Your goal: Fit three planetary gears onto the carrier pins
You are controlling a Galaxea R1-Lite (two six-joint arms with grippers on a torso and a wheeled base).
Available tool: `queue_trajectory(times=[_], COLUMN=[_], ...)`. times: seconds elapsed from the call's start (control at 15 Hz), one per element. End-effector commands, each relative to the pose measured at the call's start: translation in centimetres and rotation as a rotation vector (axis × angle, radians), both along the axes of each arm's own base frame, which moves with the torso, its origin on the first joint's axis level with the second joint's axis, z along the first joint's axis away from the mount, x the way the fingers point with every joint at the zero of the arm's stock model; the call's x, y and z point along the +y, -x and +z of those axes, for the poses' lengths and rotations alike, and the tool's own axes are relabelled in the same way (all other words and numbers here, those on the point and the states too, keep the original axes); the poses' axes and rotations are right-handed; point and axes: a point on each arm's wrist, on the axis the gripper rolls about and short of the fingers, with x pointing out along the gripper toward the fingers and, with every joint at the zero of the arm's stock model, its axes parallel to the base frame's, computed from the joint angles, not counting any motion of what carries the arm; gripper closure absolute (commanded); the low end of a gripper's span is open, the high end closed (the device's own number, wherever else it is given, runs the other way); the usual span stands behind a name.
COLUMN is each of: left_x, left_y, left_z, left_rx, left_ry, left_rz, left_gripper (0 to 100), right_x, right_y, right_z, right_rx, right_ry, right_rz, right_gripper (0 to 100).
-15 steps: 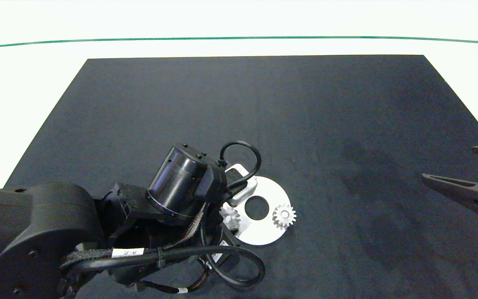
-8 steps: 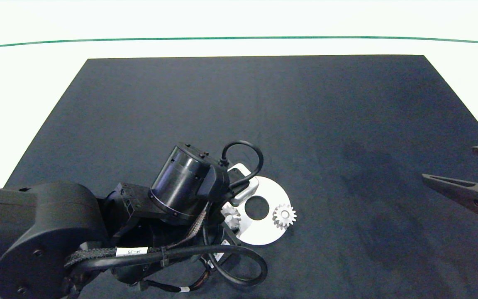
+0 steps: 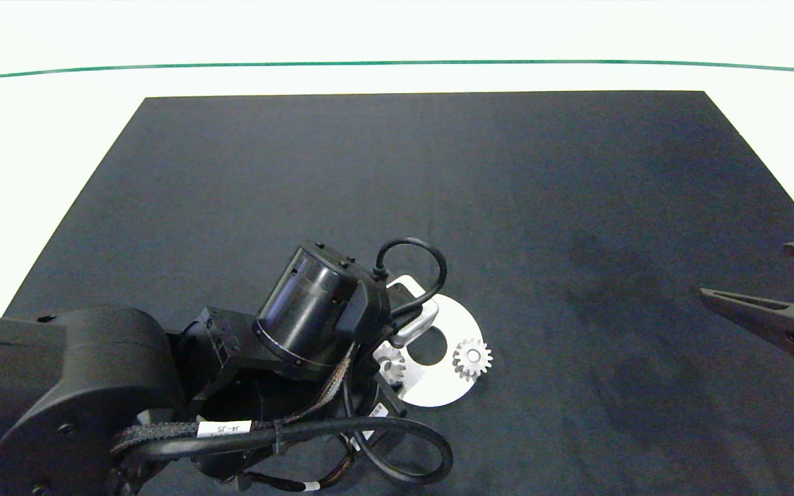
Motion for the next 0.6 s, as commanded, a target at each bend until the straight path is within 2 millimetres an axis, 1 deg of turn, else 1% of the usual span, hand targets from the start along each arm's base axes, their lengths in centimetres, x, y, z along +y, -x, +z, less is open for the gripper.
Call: queue_trajectory(times=[0.07, 0.4, 0.6], left_x=[-0.14, -0.33, -0.51], left_y=[-0.12, -0.27, 0.05], left_z=[0.5, 0.39, 0.24], left_rx=[-0.013, -0.011, -0.005], left_ry=[0.013, 0.01, 0.007], left_rz=[0.001, 0.001, -0.01], left_gripper=[78, 78, 78], right_x=[0.01, 0.01, -0.01], right_y=[-0.01, 0.03, 0.02], right_z=[-0.07, -0.05, -0.05], right_rx=[0.004, 0.002, 0.002], right_ry=[0.003, 0.002, 0.002], right_rz=[0.0, 0.002, 0.0], right_gripper=[0, 0, 0])
